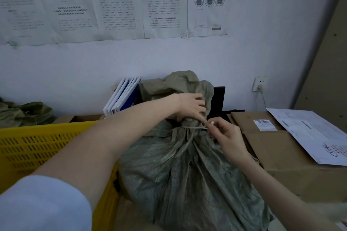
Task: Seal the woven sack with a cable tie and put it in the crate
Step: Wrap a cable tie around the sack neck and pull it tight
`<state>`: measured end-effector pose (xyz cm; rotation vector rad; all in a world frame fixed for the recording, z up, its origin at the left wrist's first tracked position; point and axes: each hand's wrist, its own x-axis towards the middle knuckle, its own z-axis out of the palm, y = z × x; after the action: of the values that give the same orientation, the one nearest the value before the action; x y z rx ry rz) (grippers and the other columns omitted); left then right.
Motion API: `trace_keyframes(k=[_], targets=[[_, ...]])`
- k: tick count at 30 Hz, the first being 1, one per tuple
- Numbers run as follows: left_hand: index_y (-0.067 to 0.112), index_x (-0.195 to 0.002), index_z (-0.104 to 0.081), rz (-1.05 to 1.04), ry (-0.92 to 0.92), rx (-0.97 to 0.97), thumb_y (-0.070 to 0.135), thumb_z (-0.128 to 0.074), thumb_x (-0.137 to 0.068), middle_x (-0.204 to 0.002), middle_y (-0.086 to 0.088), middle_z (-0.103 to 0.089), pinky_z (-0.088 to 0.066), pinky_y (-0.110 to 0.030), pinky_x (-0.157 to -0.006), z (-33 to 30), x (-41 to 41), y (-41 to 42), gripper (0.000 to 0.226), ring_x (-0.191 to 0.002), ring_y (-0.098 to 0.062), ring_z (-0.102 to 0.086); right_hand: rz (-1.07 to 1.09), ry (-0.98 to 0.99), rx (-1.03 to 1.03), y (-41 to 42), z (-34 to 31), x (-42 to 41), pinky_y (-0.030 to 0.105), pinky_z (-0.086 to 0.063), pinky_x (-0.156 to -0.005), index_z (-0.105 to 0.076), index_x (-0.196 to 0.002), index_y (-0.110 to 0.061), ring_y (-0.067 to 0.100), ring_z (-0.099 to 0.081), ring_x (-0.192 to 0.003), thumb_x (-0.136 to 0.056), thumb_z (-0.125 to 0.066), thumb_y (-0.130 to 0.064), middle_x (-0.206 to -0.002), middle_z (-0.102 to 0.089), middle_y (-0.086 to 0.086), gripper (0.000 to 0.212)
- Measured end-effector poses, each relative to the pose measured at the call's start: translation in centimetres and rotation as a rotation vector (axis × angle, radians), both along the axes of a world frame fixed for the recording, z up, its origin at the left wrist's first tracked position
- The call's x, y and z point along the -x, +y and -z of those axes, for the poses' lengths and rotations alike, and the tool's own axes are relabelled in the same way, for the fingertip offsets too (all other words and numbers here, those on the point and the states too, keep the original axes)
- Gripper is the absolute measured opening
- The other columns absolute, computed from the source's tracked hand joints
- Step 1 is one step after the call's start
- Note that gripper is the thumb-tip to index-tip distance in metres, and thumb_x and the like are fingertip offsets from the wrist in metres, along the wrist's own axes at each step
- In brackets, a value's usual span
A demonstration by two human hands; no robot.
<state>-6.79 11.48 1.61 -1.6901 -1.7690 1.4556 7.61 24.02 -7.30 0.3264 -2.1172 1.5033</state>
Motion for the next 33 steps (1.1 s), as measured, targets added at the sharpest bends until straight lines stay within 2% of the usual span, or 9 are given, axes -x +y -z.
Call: trace_keyframes(k=[3,12,15,17,19,22,27,30,33], targets=[[0.03,-0.129,-0.047,-0.073,0.006,-0.17,0.019,-0.053,-0.09,-0.122,-0.003,-0.058,-0.027,-0.041,-0.103,-0.7,0.5,-1.0,0.041,-0.118,-0.024,-0.048,-0.007,-0.047,0.029,0.1,1.0,-0.3,0.033,-0.035,-0.055,-0.063,-0.077,-0.016,0.012,-0.044,-0.055,-0.094,-0.056,-0.013,-0.06,-0.052,0.001,0.018],[0.02,-0.123,-0.054,-0.116,-0.039,-0.587,0.005,-0.047,-0.084,-0.119,-0.007,-0.059,-0.033,-0.039,-0.086,-3.4,1.4,-2.4,0.042,-0.106,-0.028,-0.054,0.088,-0.089,0.138,0.1,3.5,-0.1,0.031,-0.032,-0.056,-0.064,-0.078,-0.012,0.017,-0.043,-0.055,-0.093,-0.056,-0.008,-0.059,-0.05,0.006,0.017],[0.015,-0.103,-0.062,-0.027,0.004,-0.636,-0.002,-0.054,-0.071,-0.108,-0.011,-0.062,-0.041,-0.039,-0.076,-2.9,1.8,-2.9,0.037,-0.094,-0.031,-0.058,0.15,-0.099,0.084,0.5,3.6,0.6,0.032,-0.033,-0.056,-0.065,-0.076,-0.019,0.024,-0.044,-0.055,-0.092,-0.058,-0.009,-0.06,-0.053,0.019,0.02],[0.012,-0.094,-0.061,0.014,-0.016,-0.648,-0.004,-0.048,-0.068,-0.107,-0.011,-0.063,-0.045,-0.042,-0.079,-3.0,1.8,-2.8,0.034,-0.096,-0.032,-0.059,0.181,-0.107,0.035,0.8,3.2,1.3,0.032,-0.034,-0.056,-0.065,-0.074,-0.022,0.025,-0.045,-0.054,-0.092,-0.058,-0.011,-0.058,-0.055,0.015,0.022],[0.011,-0.09,-0.059,0.033,-0.154,-0.615,-0.006,-0.05,-0.066,-0.099,-0.01,-0.065,-0.044,-0.043,-0.094,-3.2,1.9,-2.6,0.03,-0.096,-0.029,-0.061,0.224,-0.097,0.008,1.1,2.4,2.0,0.031,-0.033,-0.055,-0.065,-0.074,-0.022,0.011,-0.043,-0.052,-0.092,-0.059,-0.012,-0.056,-0.054,0.004,0.021],[0.013,-0.093,-0.053,-0.061,-0.29,-0.541,-0.005,-0.057,-0.068,-0.092,-0.005,-0.066,-0.039,-0.04,-0.104,-3.4,2.8,-2.7,0.031,-0.093,-0.027,-0.062,0.271,-0.047,-0.014,1.8,0.8,3.2,0.03,-0.028,-0.052,-0.067,-0.079,-0.014,0.012,-0.04,-0.053,-0.092,-0.059,-0.014,-0.06,-0.056,0.016,0.015],[0.014,-0.099,-0.048,0.222,-0.134,-0.563,0.002,-0.047,-0.078,-0.088,-0.005,-0.064,-0.05,-0.039,-0.074,-3.0,2.8,-2.8,0.024,-0.081,-0.026,-0.061,0.222,-0.087,-0.205,2.0,-1.0,6.1,0.028,-0.029,-0.052,-0.065,-0.081,-0.011,0.012,-0.04,-0.051,-0.092,-0.058,-0.013,-0.06,-0.056,0.005,0.013],[0.012,-0.092,-0.056,0.339,0.007,-0.629,-0.001,-0.039,-0.085,-0.082,-0.005,-0.062,-0.049,-0.034,-0.069,-2.9,2.9,-3.5,0.022,-0.075,-0.025,-0.059,0.182,-0.171,-0.242,2.1,-0.5,7.3,0.031,-0.036,-0.059,-0.067,-0.079,-0.011,0.02,-0.054,-0.063,-0.09,-0.058,-0.014,-0.069,-0.064,0.007,0.014],[0.015,-0.096,-0.059,0.288,0.154,-0.688,-0.001,-0.04,-0.088,-0.083,-0.002,-0.061,-0.045,-0.035,-0.07,-2.5,3.8,-4.6,0.026,-0.076,-0.024,-0.058,0.131,-0.266,-0.233,2.0,1.4,6.2,0.03,-0.035,-0.056,-0.062,-0.069,-0.017,0.016,-0.049,-0.057,-0.092,-0.057,-0.015,-0.06,-0.058,0.002,0.024]])
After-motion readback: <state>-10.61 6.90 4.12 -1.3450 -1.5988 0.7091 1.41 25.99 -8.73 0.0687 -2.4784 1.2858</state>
